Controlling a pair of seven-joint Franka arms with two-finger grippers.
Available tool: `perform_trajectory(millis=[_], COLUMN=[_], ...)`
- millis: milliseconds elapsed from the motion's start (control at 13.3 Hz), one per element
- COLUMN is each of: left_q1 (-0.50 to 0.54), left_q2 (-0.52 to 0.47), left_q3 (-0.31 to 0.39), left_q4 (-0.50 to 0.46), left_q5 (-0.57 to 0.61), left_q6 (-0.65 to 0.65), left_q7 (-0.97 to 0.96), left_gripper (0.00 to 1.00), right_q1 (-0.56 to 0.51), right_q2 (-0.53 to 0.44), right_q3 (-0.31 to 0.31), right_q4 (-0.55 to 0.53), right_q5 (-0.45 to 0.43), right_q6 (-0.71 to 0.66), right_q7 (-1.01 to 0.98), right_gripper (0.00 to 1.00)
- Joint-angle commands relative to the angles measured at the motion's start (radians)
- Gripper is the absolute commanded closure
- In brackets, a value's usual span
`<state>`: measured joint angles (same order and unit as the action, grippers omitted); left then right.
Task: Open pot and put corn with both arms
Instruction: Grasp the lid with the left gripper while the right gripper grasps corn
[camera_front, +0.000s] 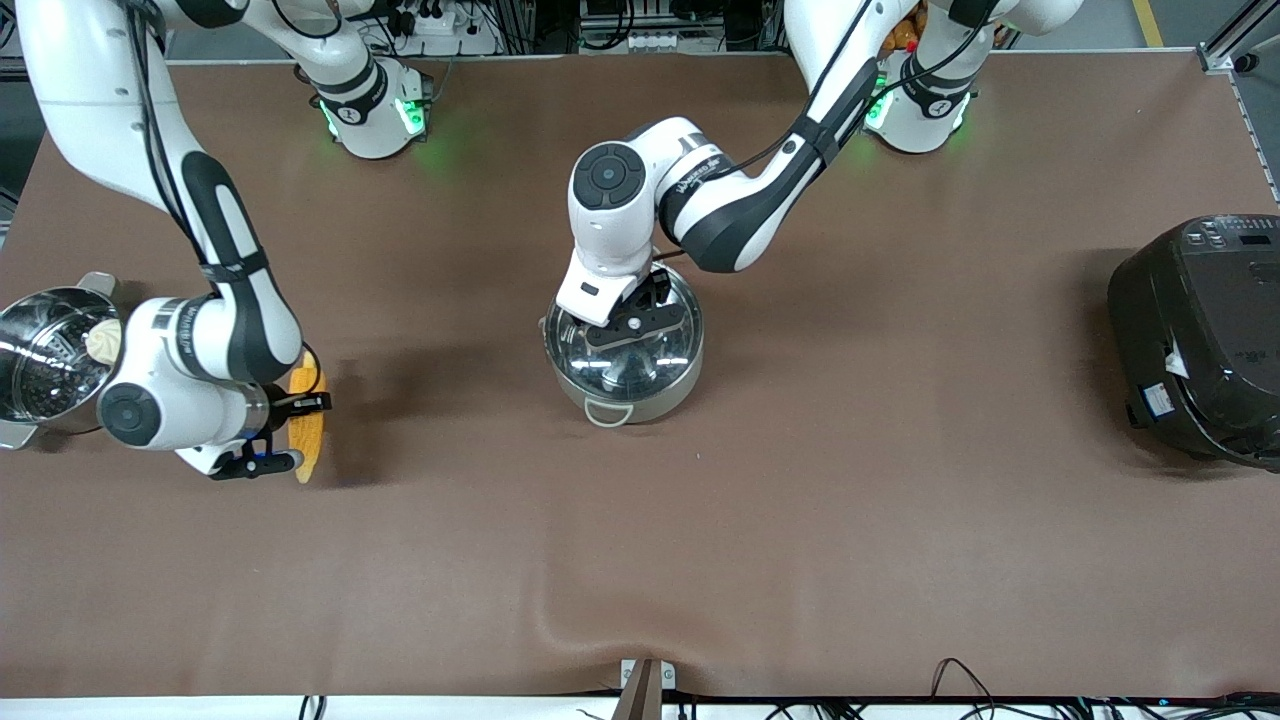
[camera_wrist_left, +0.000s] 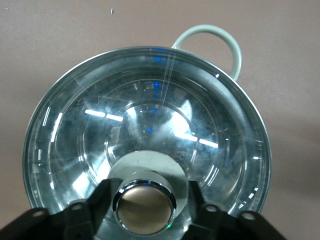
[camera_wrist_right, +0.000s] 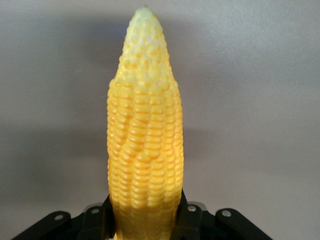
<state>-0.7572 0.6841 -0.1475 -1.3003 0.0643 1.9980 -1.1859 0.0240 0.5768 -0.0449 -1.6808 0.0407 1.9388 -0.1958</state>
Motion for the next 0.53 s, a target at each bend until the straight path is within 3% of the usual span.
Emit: perform_trajectory(millis=[0, 75, 225, 300, 450], left_q1=[-0.013, -0.013, -0.025, -0.025, -0.027], left_q2=[0.011, 0.011, 0.012, 0.008, -0.011], left_q3=[0.008, 0.008, 0.008, 0.008, 0.008], left_q4=[0.023, 0.023, 0.021, 0.021, 0.021], left_q5=[0.025, 0.025, 0.028, 0.026, 0.026], left_q6=[-0.004, -0.005, -0.005, -0.007, -0.019], left_q7=[-0.046, -0.058, -0.083, -0.084, -0.086], left_gripper=[0.55, 0.6, 0.9, 1.0, 1.0], right_q1=[0.066, 0.079, 0.102, 0.109, 0.114], right_q2=[-0.026, -0.028, -0.037, -0.037, -0.035], right_q3=[0.005, 0.007, 0.007, 0.008, 0.008], right_q4=[0.136, 0.177, 0.211, 0.216, 0.216], right_q5=[-0.002, -0.001, 0.002, 0.004, 0.007], right_q6=[-0.182, -0.233, -0.265, -0.264, -0.258], right_q7=[-0.037, -0.048, -0.095, -0.123, -0.168], right_gripper=[1.0, 1.0, 1.0, 1.0, 1.0])
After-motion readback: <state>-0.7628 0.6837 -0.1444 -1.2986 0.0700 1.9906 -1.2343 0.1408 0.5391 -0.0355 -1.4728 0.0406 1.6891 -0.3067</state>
